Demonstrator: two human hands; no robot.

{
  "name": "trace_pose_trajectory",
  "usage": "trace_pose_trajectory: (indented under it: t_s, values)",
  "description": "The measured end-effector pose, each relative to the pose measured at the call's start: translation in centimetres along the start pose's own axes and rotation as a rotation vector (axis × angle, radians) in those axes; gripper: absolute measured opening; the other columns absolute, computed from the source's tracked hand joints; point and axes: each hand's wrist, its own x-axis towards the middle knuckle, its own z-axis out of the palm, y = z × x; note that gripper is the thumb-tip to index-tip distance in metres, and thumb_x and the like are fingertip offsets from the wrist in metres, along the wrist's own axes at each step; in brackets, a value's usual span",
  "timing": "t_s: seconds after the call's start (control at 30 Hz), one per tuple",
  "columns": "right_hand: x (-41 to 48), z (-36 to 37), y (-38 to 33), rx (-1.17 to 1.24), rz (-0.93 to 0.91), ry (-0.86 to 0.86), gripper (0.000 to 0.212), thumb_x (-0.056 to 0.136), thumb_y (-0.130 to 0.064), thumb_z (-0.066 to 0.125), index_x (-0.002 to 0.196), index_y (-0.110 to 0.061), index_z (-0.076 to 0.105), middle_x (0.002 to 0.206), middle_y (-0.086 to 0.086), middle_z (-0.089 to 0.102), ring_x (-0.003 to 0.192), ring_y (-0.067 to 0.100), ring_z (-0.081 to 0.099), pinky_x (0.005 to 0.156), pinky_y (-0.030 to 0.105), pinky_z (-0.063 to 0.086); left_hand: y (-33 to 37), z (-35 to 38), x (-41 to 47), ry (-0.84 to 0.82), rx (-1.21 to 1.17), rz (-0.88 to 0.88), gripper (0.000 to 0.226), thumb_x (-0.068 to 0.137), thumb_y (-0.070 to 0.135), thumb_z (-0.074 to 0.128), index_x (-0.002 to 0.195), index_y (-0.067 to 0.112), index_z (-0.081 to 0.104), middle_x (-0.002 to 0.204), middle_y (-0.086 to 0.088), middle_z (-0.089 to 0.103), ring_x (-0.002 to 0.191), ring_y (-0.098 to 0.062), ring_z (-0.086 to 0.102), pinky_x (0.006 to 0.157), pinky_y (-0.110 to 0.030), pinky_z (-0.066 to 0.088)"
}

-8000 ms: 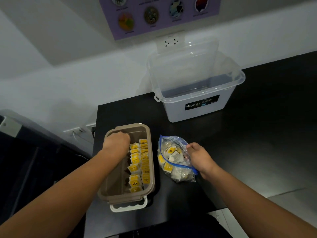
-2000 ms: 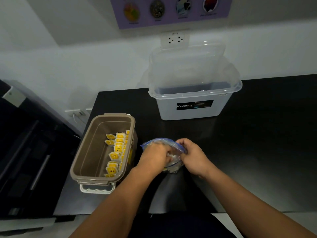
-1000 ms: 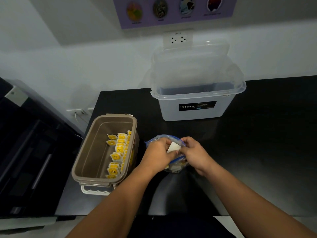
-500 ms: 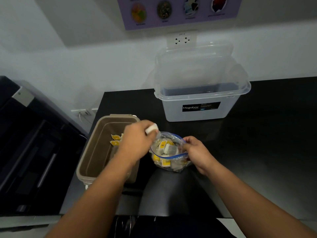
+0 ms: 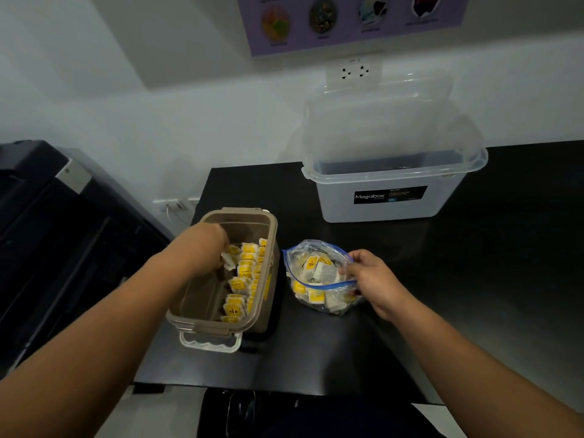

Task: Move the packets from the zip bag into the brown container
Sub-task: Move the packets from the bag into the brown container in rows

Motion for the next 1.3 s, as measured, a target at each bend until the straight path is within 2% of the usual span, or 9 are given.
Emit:
trace_pose_trajectory:
  t_s: [0.07, 0.2, 0.3, 0.53, 0.83, 1.03, 1.1, 1.2, 1.3]
  values:
    - [-0.1, 0.2, 0.0, 0.001, -0.003, -0.001, 0.014, 0.1, -0.008, 0.061, 0.111, -0.017, 0.065, 0.109, 0.011, 0.074, 0.094, 0.026, 0.076, 0.084, 0.046, 0.064, 0.3, 0.3, 0.5, 0.002, 0.082, -0.013, 0.02, 0.091, 0.015, 0.067, 0.111, 0.012, 0.071, 0.087, -0.003, 0.062, 0.09, -0.021, 0.068, 0.089, -0.034, 0.057]
    - [-0.2, 0.3, -0.2, -0.004, 0.003, -0.006, 0.016, 0.1, -0.008, 0.061, 0.112, -0.018, 0.064, 0.11, 0.01, 0.072, 0.093, 0.024, 0.075, 0.076, 0.039, 0.063, 0.8, 0.7, 1.1, 0.033, 0.144, 0.026, 0.021, 0.096, 0.015, 0.059, 0.116, 0.009, 0.065, 0.108, -0.009, 0.068, 0.099, -0.025, 0.068, 0.089, -0.038, 0.057]
    - [-0.2, 0.2, -0.4, -0.006, 0.013, 0.001, 0.016, 0.1, -0.008, 0.061, 0.112, -0.018, 0.064, 0.11, 0.009, 0.072, 0.091, 0.022, 0.075, 0.071, 0.034, 0.06, 1.4, 0.8, 1.6, -0.018, 0.128, 0.032, 0.023, 0.097, 0.016, 0.058, 0.117, 0.009, 0.065, 0.111, -0.009, 0.067, 0.102, -0.026, 0.067, 0.091, -0.038, 0.055]
    - [-0.3, 0.2, -0.7, -0.004, 0.021, 0.002, 0.017, 0.101, -0.009, 0.061, 0.114, -0.02, 0.063, 0.11, 0.006, 0.071, 0.092, 0.02, 0.076, 0.071, 0.033, 0.062, 2.3, 1.5, 2.5, -0.081, 0.079, 0.024, 0.021, 0.096, 0.017, 0.06, 0.115, 0.009, 0.067, 0.113, -0.009, 0.069, 0.108, -0.024, 0.066, 0.096, -0.037, 0.051]
    - [0.1, 0.2, -0.5, -0.001, 0.018, -0.007, 0.016, 0.1, -0.01, 0.062, 0.113, -0.019, 0.064, 0.112, 0.007, 0.072, 0.094, 0.022, 0.076, 0.079, 0.039, 0.064, 2.5, 2.3, 3.4, -0.043, 0.049, 0.011, 0.022, 0.1, 0.014, 0.051, 0.114, 0.008, 0.067, 0.114, -0.011, 0.069, 0.107, -0.025, 0.066, 0.098, -0.037, 0.051]
    - [0.1, 0.1, -0.6, -0.01, 0.02, -0.017, 0.017, 0.1, -0.011, 0.062, 0.114, -0.02, 0.064, 0.111, 0.006, 0.072, 0.092, 0.02, 0.077, 0.075, 0.036, 0.064, 2.6, 2.3, 3.5, -0.104, 0.007, -0.004, 0.021, 0.098, 0.013, 0.056, 0.115, 0.007, 0.067, 0.113, -0.01, 0.069, 0.108, -0.025, 0.066, 0.098, -0.036, 0.05]
    - [0.1, 0.1, -0.6, -0.011, 0.018, -0.024, 0.017, 0.1, -0.011, 0.062, 0.114, -0.02, 0.064, 0.111, 0.006, 0.072, 0.092, 0.02, 0.077, 0.074, 0.035, 0.064, 2.2, 2.2, 3.6, -0.164, -0.012, -0.028, 0.019, 0.093, 0.011, 0.064, 0.111, 0.005, 0.067, 0.098, -0.006, 0.069, 0.094, -0.022, 0.069, 0.088, -0.032, 0.055]
    - [0.1, 0.1, -0.5, -0.017, 0.016, -0.022, 0.016, 0.1, -0.011, 0.062, 0.113, -0.02, 0.064, 0.11, 0.006, 0.072, 0.092, 0.02, 0.076, 0.074, 0.034, 0.064, 1.3, 1.6, 4.0, -0.186, -0.143, -0.07, 0.011, 0.089, 0.01, 0.067, 0.097, 0.002, 0.07, 0.071, -0.002, 0.066, 0.057, -0.013, 0.066, 0.047, -0.021, 0.051]
    - [0.1, 0.0, -0.3, -0.025, 0.011, -0.017, 0.015, 0.1, -0.012, 0.062, 0.112, -0.02, 0.064, 0.11, 0.007, 0.073, 0.091, 0.021, 0.077, 0.077, 0.038, 0.065, 0.6, -0.1, 3.7, -0.153, -0.227, -0.074, 0.012, 0.087, 0.01, 0.068, 0.095, 0.003, 0.073, 0.078, -0.005, 0.073, 0.062, -0.016, 0.072, 0.048, -0.022, 0.054]
